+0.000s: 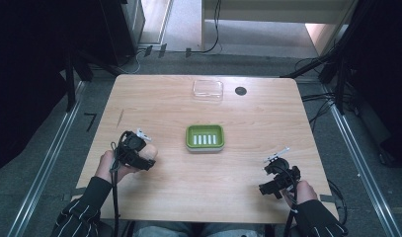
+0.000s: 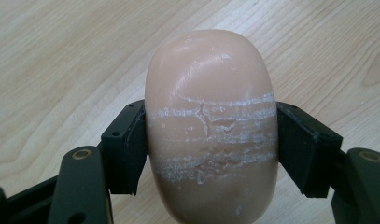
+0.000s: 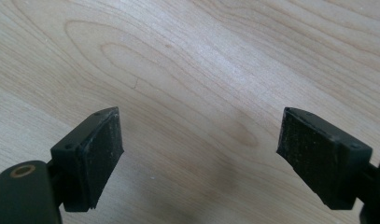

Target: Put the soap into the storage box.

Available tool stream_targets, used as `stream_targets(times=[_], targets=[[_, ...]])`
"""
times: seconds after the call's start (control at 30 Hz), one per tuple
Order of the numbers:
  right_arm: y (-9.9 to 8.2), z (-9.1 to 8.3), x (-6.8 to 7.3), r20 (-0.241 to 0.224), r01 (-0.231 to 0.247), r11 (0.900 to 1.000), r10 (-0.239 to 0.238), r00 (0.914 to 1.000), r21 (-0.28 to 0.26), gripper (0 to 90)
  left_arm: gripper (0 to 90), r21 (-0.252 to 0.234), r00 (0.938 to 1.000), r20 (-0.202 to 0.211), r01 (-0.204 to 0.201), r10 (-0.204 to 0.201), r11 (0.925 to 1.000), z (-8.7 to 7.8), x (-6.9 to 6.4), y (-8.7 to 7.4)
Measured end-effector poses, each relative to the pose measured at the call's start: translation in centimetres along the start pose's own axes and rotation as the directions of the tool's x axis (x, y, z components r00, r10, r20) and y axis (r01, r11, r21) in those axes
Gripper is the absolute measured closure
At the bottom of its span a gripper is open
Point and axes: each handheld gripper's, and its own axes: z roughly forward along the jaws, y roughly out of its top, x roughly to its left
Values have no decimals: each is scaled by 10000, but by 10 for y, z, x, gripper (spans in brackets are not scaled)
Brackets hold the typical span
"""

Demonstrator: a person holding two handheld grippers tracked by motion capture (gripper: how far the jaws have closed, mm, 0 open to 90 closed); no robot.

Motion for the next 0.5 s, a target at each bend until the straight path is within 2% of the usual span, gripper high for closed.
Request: stream_targets(times=[0.13,0.5], targets=[[0,0,0,-7,8,10000,-8,10000,-2,146,323,-79,9994,103,-322,323,9994,-1,-2,8],[0,0,0,-18,51,10000,-51,10000,-9,145,323,-322,9964,137,-831,836,9960,-6,-7,25]])
